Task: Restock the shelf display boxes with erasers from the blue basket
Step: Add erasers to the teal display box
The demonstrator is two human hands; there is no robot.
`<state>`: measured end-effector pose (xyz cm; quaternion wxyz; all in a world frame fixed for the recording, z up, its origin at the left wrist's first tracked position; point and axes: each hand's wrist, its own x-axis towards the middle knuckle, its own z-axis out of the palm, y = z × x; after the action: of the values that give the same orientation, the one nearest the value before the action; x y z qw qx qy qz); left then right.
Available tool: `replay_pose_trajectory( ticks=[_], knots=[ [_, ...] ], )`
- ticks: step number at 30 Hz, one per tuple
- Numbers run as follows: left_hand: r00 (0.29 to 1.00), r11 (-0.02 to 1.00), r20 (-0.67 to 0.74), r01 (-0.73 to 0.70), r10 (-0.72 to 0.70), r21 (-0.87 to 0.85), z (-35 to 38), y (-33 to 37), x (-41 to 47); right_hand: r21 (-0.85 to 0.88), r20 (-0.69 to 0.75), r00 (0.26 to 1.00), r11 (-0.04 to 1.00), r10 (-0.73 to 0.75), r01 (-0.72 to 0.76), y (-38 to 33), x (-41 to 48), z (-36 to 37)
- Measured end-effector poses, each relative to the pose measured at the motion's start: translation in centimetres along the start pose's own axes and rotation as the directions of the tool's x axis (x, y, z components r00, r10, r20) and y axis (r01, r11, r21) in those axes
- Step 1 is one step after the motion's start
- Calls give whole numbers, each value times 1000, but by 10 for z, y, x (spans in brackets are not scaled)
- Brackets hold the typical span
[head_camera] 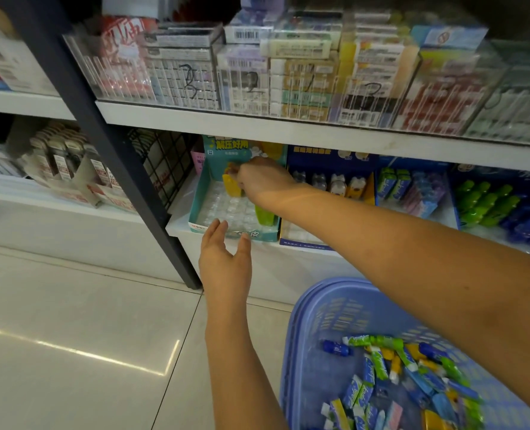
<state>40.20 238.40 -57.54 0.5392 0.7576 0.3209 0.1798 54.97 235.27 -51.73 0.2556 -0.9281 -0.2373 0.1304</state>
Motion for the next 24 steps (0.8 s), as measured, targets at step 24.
replay_pose_trajectory(
  ticks=[24],
  knots=[
    [343,577,769,-514,-539,634,154,-92,-155,-204,525,782,942,335,-267,311,-297,78]
  ],
)
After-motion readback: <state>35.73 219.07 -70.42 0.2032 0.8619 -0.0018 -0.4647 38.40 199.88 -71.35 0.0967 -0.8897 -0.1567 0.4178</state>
